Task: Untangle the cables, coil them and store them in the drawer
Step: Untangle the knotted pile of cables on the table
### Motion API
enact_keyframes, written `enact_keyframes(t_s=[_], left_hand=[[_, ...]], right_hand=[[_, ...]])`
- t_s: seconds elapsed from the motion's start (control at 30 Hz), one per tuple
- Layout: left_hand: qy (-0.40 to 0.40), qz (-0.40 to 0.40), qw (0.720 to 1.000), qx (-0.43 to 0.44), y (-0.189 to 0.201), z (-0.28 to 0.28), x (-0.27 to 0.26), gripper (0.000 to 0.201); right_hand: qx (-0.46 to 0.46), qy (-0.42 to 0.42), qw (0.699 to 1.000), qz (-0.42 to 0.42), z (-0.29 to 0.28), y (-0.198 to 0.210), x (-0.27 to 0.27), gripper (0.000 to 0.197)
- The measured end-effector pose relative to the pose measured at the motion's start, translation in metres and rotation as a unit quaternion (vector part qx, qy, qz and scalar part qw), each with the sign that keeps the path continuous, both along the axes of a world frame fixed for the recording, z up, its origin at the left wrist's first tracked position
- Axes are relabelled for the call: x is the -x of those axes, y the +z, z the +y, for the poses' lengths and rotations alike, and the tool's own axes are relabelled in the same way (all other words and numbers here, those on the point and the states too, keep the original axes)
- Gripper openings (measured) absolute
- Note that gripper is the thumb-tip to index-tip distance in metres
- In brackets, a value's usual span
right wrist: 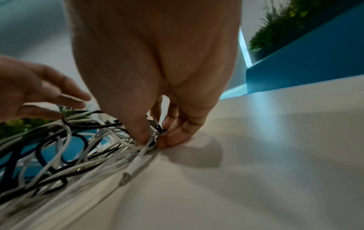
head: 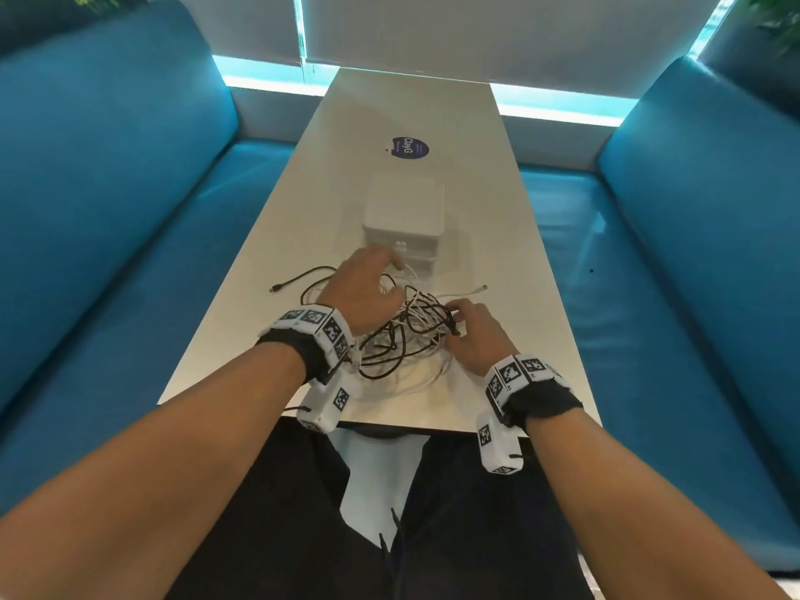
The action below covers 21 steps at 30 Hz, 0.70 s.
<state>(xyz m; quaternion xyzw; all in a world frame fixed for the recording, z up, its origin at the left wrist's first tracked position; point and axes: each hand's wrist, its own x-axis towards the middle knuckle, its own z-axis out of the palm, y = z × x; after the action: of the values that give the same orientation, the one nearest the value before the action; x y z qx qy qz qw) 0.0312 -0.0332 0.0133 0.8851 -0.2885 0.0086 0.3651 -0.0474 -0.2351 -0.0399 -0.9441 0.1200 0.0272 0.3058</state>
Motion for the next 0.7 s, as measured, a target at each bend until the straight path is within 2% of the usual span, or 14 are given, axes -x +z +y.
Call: enact_keyframes(t_s=[0.1, 0.2, 0.37, 0.5, 0.6, 0.7], left_hand=[[-0.065, -0.024, 0.992, -0.110, 0.003, -0.025, 0.003, 0.046], [-0.073, -0.020, 0.970, -0.233, -0.022, -0.030, 0.005, 0.054], [-0.032, 0.069, 0.985, -0.154, -0.051, -0.018, 0.001, 0.039], [-0.027, 0.089, 0.990, -0.104, -0.055, -0.016, -0.001, 0.031], [-0.015, 0.104, 0.991, -0.080, -0.057, -0.015, -0.001, 0.028], [-0.001, 0.135, 0.989, -0.061, -0.053, -0.013, -0.006, 0.033]], right_hand=[[-0.011, -0.012, 1.000, -0.001, -0.002, 0.000, -0.003, 0.050], [-0.006, 0.000, 1.000, 0.006, -0.003, 0.000, -0.007, 0.046], [-0.017, 0.009, 1.000, 0.005, -0.005, 0.001, -0.013, 0.034], [-0.033, 0.004, 0.999, 0.027, 0.000, 0.000, -0.015, 0.020], [-0.060, 0.003, 0.997, 0.041, 0.002, -0.004, -0.016, 0.025], [-0.121, -0.026, 0.992, 0.032, -0.001, -0.002, -0.013, 0.027]])
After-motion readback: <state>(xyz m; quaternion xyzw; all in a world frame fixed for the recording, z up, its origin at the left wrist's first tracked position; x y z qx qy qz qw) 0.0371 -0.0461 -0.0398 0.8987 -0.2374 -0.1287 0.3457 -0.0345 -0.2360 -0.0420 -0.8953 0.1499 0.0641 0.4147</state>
